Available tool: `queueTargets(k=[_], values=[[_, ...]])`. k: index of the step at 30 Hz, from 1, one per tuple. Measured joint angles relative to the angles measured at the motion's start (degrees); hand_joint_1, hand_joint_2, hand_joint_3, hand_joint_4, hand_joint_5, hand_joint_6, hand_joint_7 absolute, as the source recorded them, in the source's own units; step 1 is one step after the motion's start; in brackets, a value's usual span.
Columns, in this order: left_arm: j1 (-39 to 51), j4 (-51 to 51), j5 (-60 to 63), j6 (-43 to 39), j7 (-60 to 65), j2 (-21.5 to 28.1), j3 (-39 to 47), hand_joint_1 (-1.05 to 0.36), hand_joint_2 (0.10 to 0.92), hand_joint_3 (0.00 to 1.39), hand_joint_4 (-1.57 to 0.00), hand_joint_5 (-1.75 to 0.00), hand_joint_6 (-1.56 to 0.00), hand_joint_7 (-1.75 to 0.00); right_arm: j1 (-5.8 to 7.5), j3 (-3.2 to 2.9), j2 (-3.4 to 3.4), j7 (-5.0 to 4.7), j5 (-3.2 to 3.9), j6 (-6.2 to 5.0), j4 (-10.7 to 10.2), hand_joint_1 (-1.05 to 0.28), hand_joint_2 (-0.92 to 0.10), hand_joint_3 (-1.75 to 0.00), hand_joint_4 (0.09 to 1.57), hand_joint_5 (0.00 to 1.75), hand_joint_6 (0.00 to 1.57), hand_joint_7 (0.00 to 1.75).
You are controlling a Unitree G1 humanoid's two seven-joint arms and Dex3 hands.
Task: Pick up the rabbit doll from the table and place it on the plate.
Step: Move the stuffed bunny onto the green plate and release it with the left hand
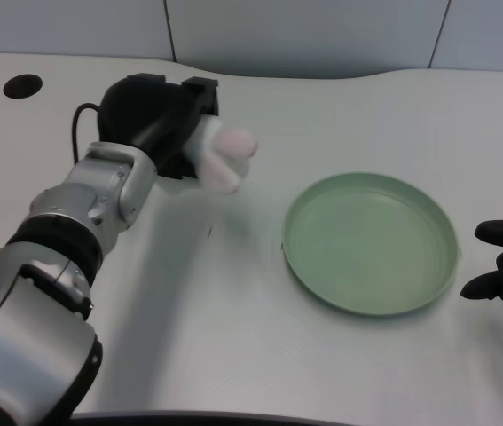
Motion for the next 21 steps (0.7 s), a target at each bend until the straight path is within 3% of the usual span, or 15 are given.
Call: queueTargets(k=[4, 7, 8, 10, 11, 12, 17, 19, 21], values=[[-0.75, -0.15, -1.11, -1.26, -1.36, -2.91, 1.02, -0.15, 0.862, 0.01, -0.83, -1.75, -0.57, -1.75, -0.94, -0.44, -0.15, 0.36, -0.15, -0.42, 2.16, -0.31, -0.92, -0.54, 0.21, 1.53, 0.22, 1.17], [-2.34, -0.22, -1.46, -0.59, -2.61, -5.00, 1.42, -0.17, 0.856, 0.00, -0.81, -1.75, -0.58, -1.59, -1.25, -0.80, -0.62, 0.73, -0.35, -1.10, 3.63, -0.30, -0.92, -0.55, 0.23, 1.54, 0.22, 1.17], [-3.02, -0.26, -1.46, -0.28, -2.73, -5.65, 1.44, -0.18, 0.852, 0.00, -0.82, -1.75, -0.62, -1.52, -1.27, -0.84, -0.82, 1.06, -0.58, -1.94, 4.03, -0.29, -0.92, -0.56, 0.25, 1.55, 0.23, 1.17], [-4.54, -0.58, -1.34, 0.36, -2.76, -7.06, 1.12, -0.19, 0.843, 0.00, -0.83, -1.75, -0.64, -1.46, -1.67, -1.01, -1.20, 2.17, -1.09, -5.19, 5.79, -0.29, -0.92, -0.56, 0.27, 1.56, 0.24, 1.17], [-5.17, -0.70, -1.32, 0.52, -2.83, -7.82, 1.05, -0.17, 0.872, 0.02, -0.83, -1.75, -0.62, -1.63, -1.88, -1.11, -1.32, 2.54, -1.46, -6.24, 6.45, -0.31, -0.92, -0.55, 0.28, 1.56, 0.25, 1.16], [-5.71, -0.84, -1.41, 0.57, -3.20, -8.64, 1.08, -0.16, 0.884, 0.02, -0.83, -1.75, -0.61, -1.69, -2.09, -1.12, -1.41, 2.83, -1.55, -6.86, 7.01, -0.32, -0.92, -0.55, 0.28, 1.56, 0.25, 1.16], [-6.22, -1.10, -1.61, 1.08, -5.07, -13.22, 1.09, -0.17, 0.888, 0.02, -0.85, -1.75, -0.63, -1.72, -2.63, -1.16, -1.65, 3.84, -1.41, -7.23, 8.12, -0.30, -0.92, -0.54, 0.31, 1.57, 0.26, 1.14], [-6.24, -1.10, -1.59, 2.00, -5.38, -15.05, 0.96, -0.21, 0.888, 0.02, -0.83, -1.75, -0.69, -1.47, -2.67, -1.26, -1.65, 4.31, -1.12, -7.23, 8.30, -0.29, -0.92, -0.55, 0.35, 1.61, 0.26, 1.14], [-6.25, -1.10, -1.56, 2.62, -5.54, -16.91, 0.79, -0.25, 0.879, 0.01, -0.83, -1.64, -0.82, -1.01, -2.82, -1.27, -1.63, 4.55, -0.56, -7.22, 8.32, -0.28, -0.92, -0.56, 0.38, 1.65, 0.27, 1.14]])
